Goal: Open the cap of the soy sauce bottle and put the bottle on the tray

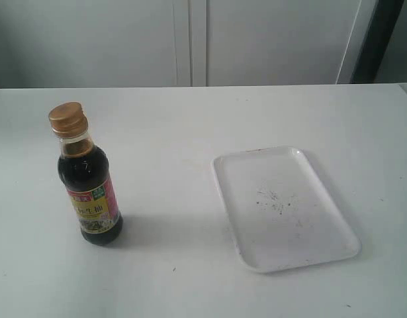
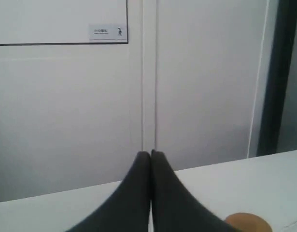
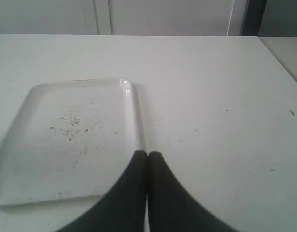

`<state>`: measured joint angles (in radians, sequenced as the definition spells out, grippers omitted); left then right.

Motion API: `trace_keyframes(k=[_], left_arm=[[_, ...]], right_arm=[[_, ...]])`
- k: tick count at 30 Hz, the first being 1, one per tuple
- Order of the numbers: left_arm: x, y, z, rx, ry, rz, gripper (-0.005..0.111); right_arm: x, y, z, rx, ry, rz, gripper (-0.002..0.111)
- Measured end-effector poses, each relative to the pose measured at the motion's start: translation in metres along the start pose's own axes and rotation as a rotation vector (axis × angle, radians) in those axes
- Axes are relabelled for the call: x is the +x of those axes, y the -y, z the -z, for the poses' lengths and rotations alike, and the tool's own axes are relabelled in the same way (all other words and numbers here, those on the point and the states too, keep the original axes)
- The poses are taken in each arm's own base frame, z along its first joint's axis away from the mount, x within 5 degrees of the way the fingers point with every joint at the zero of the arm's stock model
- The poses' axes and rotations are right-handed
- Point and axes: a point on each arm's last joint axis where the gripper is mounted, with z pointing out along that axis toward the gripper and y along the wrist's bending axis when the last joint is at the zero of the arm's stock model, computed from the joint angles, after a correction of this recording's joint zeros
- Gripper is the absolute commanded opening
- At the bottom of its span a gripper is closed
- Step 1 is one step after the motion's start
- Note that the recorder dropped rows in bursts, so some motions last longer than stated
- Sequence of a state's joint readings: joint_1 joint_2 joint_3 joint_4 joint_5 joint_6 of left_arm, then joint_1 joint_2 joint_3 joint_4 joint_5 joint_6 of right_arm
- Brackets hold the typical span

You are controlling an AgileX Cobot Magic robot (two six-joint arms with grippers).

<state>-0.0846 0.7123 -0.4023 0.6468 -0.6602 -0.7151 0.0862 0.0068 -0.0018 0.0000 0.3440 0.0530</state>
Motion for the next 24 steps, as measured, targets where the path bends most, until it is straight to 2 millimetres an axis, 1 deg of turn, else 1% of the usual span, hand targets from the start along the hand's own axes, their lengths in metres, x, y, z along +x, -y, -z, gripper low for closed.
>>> trace_keyframes(k=[2,3,6,7,10,11,24], left_arm=[[0.002,0.001,-0.015,0.057,-0.006,0.009,0.039],[0.003,0.003,-0.021,0.091,0.009,0.011,0.048],[0.003,0.006,-0.03,0.163,0.039,0.004,0.076],[0.003,0.008,-0.033,0.188,0.047,-0.002,0.085],[0.003,0.01,-0.041,0.242,0.053,-0.011,0.103],[0.004,0.011,-0.043,0.253,0.045,-0.016,0.106],[0.028,0.014,-0.061,0.362,-0.011,0.021,0.105]], right_arm=[[0.0,0.0,0.0,0.0,0.0,0.0,0.0],[0.0,0.0,0.0,0.0,0.0,0.0,0.0],[0.0,0.0,0.0,0.0,0.0,0.0,0.0],[0.0,0.0,0.0,0.0,0.0,0.0,0.0],[0.0,0.0,0.0,0.0,0.0,0.0,0.0],[0.0,0.0,0.0,0.0,0.0,0.0,0.0],[0.0,0.0,0.0,0.0,0.0,0.0,0.0]])
